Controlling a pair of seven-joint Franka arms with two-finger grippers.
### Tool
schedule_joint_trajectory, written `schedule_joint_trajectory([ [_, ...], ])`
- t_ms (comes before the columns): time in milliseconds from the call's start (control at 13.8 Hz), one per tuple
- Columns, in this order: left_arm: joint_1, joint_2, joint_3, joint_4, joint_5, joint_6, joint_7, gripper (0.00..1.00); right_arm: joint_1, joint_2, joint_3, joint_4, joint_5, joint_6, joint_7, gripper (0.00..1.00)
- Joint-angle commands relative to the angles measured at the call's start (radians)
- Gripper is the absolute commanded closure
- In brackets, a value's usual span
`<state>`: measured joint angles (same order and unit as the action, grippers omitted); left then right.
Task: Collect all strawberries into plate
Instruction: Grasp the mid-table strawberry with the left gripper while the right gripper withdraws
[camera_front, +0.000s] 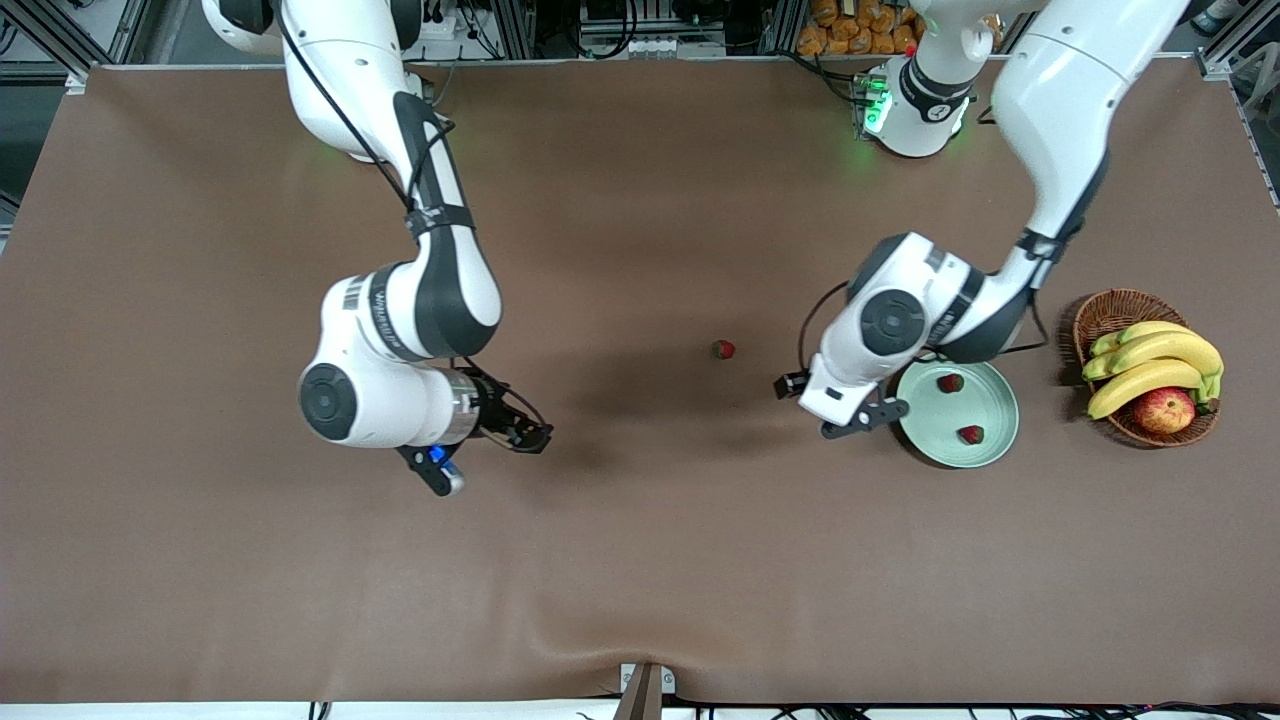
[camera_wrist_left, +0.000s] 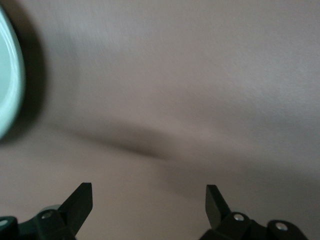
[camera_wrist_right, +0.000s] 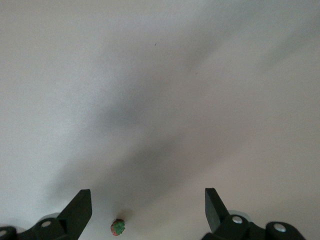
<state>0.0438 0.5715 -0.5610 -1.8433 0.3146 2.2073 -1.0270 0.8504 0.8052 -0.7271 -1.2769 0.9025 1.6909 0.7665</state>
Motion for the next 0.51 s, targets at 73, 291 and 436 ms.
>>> schedule_joint_trajectory([
  [73, -0.09, 0.042, 0.007, 0.036, -0.002, 0.005, -0.293, 0.0, -0.016, -0.053, -0.015, -0.025, 0.007, -0.042, -0.041, 0.0],
  [291, -0.127, 0.056, 0.007, 0.038, 0.001, 0.005, -0.421, 0.0, -0.074, -0.083, -0.015, -0.025, 0.006, -0.074, -0.117, 0.0],
  [436, -0.16, 0.065, 0.007, 0.038, 0.001, 0.005, -0.497, 0.0, -0.166, -0.118, 0.009, -0.024, 0.003, -0.089, -0.198, 0.0],
])
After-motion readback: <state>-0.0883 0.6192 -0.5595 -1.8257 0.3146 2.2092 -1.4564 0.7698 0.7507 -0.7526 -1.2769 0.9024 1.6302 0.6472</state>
